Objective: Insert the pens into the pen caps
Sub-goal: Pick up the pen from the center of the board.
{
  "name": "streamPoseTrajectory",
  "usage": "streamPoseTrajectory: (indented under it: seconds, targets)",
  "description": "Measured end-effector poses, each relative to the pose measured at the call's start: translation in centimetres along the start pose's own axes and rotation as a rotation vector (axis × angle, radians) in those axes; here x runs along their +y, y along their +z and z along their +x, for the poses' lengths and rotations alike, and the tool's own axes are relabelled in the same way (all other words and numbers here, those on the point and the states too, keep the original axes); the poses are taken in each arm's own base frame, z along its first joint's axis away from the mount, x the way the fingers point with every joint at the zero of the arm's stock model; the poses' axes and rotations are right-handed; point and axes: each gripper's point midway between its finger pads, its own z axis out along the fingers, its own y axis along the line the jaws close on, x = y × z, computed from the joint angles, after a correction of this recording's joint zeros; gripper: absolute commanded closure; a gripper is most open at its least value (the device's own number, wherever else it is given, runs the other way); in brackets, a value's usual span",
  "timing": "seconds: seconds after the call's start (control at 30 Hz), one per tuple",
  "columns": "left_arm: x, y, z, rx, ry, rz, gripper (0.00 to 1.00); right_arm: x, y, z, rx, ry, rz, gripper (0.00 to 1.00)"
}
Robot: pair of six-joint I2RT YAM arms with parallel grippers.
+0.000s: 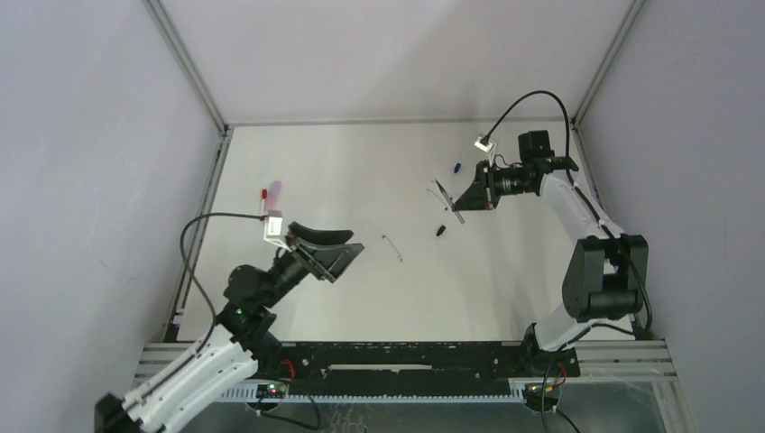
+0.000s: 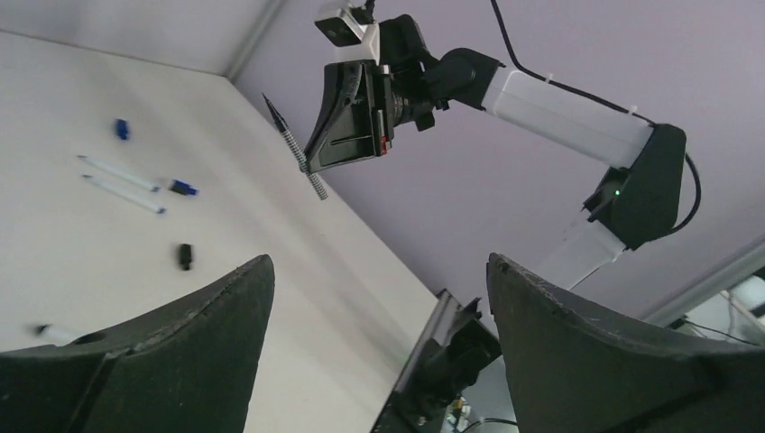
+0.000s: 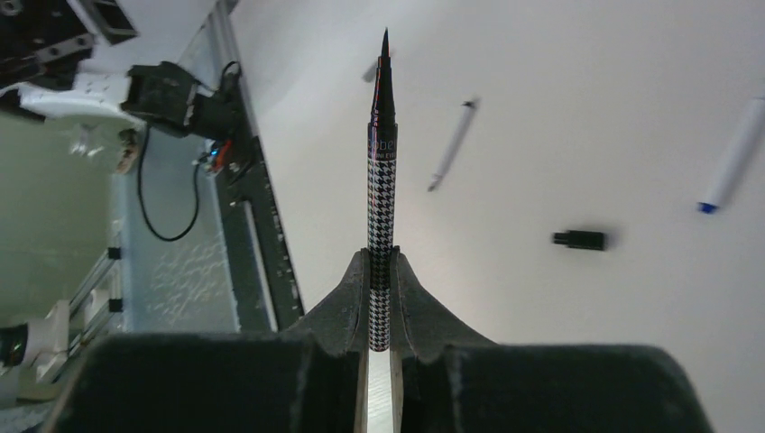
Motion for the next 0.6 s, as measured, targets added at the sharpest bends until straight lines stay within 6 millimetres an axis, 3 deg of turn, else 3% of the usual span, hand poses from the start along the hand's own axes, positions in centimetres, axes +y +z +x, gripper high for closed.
streamPoseTrajectory:
  seconds: [0.1, 0.33, 0.43, 0.6]
  targets:
    - [-0.9, 2.2, 1.8, 0.015, -0.036, 0.022, 0.1, 2.8, -0.1, 0.5, -0.017, -0.009, -0.056, 0.98]
    - [-0.3, 6.6, 6.2, 0.06, -0.046, -0.031, 0.13, 9.7, -0.2, 1.2, -0.049, -0.108, -0.177, 0.99]
    - [-1.4, 8.5, 5.7, 0.018, -0.04, -0.015, 0.16, 12.1, -0.6, 1.3, -0.071, -0.158, -0.227, 0.99]
    - [-2.9, 11.1, 3.8, -0.069, -0.033, 0.015, 0.25, 13.9, -0.5, 1.9, -0.078, -0.184, -0.287, 0.99]
